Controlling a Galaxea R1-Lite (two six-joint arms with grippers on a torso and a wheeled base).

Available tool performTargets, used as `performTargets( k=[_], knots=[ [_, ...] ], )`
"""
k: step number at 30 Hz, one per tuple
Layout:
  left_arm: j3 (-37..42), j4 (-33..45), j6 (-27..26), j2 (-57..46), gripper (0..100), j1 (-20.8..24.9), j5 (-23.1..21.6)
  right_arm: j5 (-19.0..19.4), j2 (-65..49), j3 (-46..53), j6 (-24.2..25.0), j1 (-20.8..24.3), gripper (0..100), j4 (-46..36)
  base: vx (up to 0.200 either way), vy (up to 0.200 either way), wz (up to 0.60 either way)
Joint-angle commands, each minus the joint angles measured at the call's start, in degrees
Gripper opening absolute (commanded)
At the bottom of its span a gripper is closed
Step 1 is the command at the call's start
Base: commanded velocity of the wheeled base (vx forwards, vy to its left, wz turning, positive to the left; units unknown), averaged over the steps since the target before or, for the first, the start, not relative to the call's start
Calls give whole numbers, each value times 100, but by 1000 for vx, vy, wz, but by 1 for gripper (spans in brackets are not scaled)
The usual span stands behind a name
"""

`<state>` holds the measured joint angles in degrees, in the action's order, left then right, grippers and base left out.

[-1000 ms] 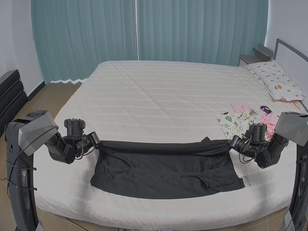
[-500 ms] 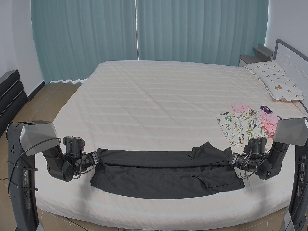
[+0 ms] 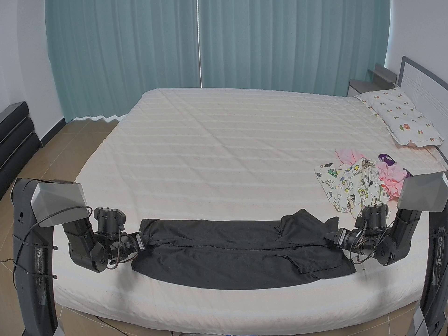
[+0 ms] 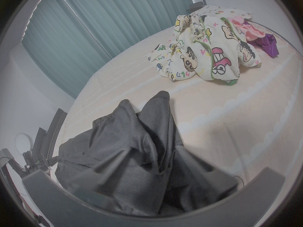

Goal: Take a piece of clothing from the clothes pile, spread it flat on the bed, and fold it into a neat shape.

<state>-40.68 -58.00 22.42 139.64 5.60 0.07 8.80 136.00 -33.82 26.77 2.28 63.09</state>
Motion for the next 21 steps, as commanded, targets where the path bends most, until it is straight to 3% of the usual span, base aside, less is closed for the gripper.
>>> performTargets(
  k=[1,8,14,21],
  knots=[
    [69,-9,52,-7,100,3,-7,122,-320,-2,285,-52,100,-16,0,0,0],
    [289,-88,579,-447,100,-103,-7,271,-803,-64,522,-131,100,-112,0,0,0],
    [192,-53,1748,-965,100,-226,-34,482,-724,-617,786,132,100,-218,0,0,0],
    [16,-53,2794,-913,100,3,-456,667,-311,-1558,874,361,100,-1272,0,0,0]
  ],
)
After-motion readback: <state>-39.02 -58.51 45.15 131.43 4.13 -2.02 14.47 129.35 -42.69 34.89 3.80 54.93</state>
